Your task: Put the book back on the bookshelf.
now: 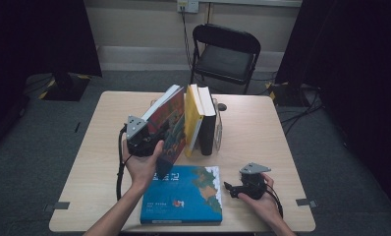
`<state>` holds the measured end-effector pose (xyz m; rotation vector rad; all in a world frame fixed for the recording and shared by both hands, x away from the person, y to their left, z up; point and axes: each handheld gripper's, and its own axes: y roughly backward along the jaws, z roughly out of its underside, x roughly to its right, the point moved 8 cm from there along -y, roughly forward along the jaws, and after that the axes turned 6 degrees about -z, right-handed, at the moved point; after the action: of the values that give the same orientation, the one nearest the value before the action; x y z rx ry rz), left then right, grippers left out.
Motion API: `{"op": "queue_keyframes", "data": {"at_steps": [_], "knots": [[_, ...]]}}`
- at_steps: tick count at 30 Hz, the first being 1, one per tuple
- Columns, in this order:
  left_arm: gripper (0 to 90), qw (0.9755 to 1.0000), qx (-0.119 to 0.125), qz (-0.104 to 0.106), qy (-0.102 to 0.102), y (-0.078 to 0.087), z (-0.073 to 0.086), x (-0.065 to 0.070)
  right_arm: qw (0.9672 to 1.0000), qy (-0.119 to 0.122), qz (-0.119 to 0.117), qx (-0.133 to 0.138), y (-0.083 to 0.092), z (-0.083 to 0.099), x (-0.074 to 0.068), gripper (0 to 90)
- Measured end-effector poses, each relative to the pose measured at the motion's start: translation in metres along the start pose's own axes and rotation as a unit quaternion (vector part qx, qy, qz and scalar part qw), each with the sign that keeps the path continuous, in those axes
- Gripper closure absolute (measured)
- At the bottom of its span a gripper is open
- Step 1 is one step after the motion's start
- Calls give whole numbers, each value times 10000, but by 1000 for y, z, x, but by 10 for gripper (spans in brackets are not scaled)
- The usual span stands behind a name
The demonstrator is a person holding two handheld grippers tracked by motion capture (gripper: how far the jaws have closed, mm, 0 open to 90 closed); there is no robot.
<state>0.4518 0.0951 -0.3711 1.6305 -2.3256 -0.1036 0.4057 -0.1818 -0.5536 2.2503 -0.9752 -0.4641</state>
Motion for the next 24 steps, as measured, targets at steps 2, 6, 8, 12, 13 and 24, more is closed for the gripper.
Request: {"op": "queue_keyframes", "data": {"at_steps": [2,6,8,12,13,24], "knots": [[746,10000,8,-17,-30,-3,-1,0,10000,-6,4,0,0,0,0,164],[746,10000,52,-28,-8,-9,-4,1,10000,-6,5,1,0,0,0,164],[746,10000,26,-52,-30,-13,-5,1,10000,0,4,3,0,0,0,164],[746,9999,54,-107,99,-23,-10,1,10000,-5,3,1,0,0,0,164],[746,9999,46,-105,94,-25,-10,1,10000,-6,4,1,0,0,0,164],[746,9988,128,-456,107,-50,-6,6,10000,12,-4,5,0,0,-1,165]]}}
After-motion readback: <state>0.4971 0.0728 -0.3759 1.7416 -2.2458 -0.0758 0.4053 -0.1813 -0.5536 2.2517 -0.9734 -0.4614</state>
